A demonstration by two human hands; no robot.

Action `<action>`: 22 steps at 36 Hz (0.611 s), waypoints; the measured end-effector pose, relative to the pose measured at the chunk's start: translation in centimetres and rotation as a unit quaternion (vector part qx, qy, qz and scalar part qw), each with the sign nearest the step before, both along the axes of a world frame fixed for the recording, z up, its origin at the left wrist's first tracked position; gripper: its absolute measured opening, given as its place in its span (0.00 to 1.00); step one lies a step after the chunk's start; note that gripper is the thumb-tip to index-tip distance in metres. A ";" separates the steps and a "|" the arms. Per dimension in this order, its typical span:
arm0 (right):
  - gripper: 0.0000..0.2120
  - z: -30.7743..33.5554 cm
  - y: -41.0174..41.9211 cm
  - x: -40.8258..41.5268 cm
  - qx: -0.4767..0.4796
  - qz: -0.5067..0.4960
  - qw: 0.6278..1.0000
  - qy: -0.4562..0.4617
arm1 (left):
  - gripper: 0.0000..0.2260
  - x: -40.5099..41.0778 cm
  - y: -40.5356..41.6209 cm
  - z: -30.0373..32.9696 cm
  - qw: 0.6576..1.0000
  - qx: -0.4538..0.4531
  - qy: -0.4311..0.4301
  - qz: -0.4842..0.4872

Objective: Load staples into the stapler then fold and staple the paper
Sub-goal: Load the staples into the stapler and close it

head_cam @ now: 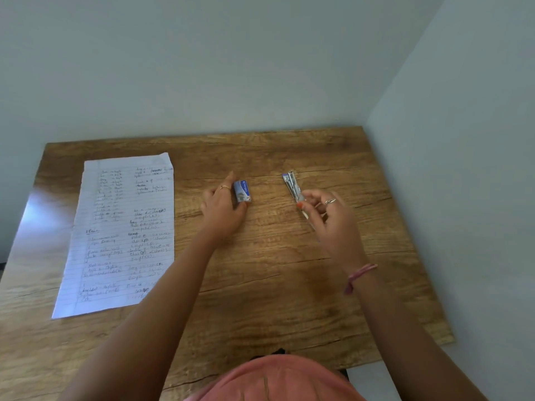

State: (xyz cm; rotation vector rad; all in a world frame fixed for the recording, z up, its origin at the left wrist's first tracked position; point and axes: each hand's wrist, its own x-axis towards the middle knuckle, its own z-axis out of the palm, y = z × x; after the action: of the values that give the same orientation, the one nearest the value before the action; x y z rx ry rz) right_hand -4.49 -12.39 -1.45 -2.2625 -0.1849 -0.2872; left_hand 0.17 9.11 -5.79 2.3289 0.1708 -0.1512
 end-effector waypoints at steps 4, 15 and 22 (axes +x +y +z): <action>0.10 -0.4 -1.5 2.0 -0.002 -0.027 0.999 0.020 | 0.32 1.6 0.2 0.1 1.000 0.013 0.006 -0.012; 0.10 -2.3 -3.4 5.3 0.062 -0.034 0.992 0.104 | 0.15 0.8 -4.7 2.7 0.990 -0.133 -0.038 0.018; 0.05 -3.9 -2.2 6.4 0.190 -0.015 0.962 0.196 | 0.13 0.0 -8.8 2.9 0.969 -0.216 0.115 0.032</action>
State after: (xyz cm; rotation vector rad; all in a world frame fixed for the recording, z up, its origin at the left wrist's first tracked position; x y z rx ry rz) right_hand 1.87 -14.58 -5.35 -1.8928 0.1064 0.1075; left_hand 0.22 0.27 -2.84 1.8662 0.2963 -0.3885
